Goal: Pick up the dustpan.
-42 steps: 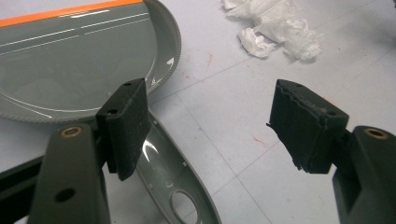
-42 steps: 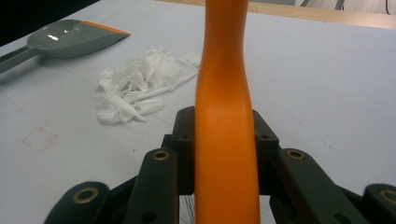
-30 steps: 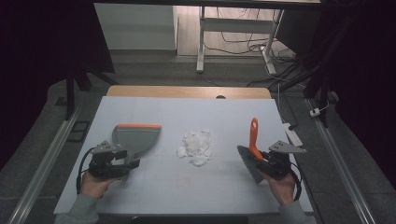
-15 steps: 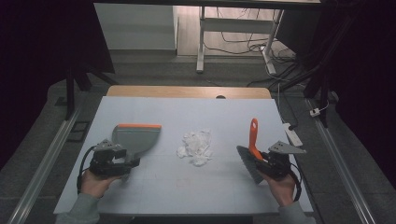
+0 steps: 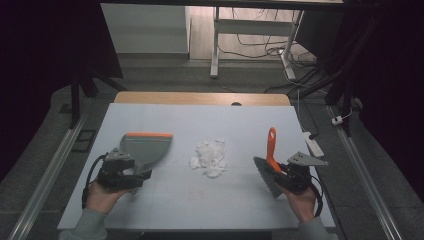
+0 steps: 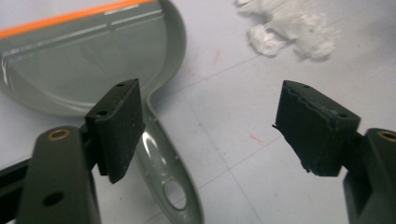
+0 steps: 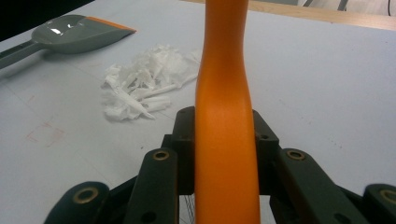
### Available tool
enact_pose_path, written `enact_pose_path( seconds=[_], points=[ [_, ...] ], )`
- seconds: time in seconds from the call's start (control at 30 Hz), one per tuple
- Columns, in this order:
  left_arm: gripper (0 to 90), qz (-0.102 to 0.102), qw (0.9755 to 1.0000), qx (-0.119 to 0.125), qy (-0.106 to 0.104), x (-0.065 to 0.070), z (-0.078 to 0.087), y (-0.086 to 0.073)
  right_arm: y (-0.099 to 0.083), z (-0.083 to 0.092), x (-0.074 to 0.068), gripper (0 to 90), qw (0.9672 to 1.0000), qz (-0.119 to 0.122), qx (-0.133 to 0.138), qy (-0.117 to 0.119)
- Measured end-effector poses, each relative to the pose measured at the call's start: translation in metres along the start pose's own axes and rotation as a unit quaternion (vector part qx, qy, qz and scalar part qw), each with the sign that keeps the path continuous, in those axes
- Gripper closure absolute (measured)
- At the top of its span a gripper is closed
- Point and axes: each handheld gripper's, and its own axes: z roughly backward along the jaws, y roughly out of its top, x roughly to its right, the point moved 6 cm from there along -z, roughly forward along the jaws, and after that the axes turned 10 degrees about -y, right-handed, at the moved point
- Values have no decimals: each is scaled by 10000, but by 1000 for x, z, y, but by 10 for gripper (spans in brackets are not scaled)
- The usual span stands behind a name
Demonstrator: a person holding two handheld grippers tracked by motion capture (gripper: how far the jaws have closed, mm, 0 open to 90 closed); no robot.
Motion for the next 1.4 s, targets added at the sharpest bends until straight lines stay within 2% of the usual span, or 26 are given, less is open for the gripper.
enact_pose_path(
  seconds=[0.07,0.1,0.13,0.17,0.2,0.23,0.3,0.47,0.57,0.83,1.07,1.4],
  points=[
    [217,149,9999,-23,49,-6,0,-2,0,0,0,703,10000,8,-5,-3],
    [213,312,9995,-3,99,-14,0,-4,0,0,-1,703,10000,12,-9,-6],
    [208,392,9992,-3,105,-17,-1,-5,0,0,-1,703,10000,11,-9,-6],
    [203,392,9992,-3,105,-17,-1,-5,0,0,-1,703,10000,11,-9,-6],
    [196,562,9982,-74,201,-25,-4,-8,-1,-1,-1,703,10000,8,-25,-9],
    [194,562,9982,-74,201,-25,-4,-8,-1,-1,-1,703,10000,9,-30,-14],
    [190,778,9966,-161,199,-34,-10,-13,-2,-1,-1,703,10000,11,-41,-9],
    [184,882,9953,-327,244,-38,-22,-19,-4,-2,-1,703,10000,20,-61,-11],
    [182,910,9950,-340,223,-39,-27,-20,-4,-2,-1,703,10000,24,-68,-19],
    [206,992,9936,-386,386,-46,-42,-20,-5,-3,-2,703,9999,49,-103,-38],
    [287,1101,9920,-391,472,-51,-51,-20,-5,-3,-4,703,9999,73,-116,-44],
    [472,1196,9913,-346,425,-56,-56,-20,-5,-4,-4,703,9999,81,-123,-61]
  ],
)
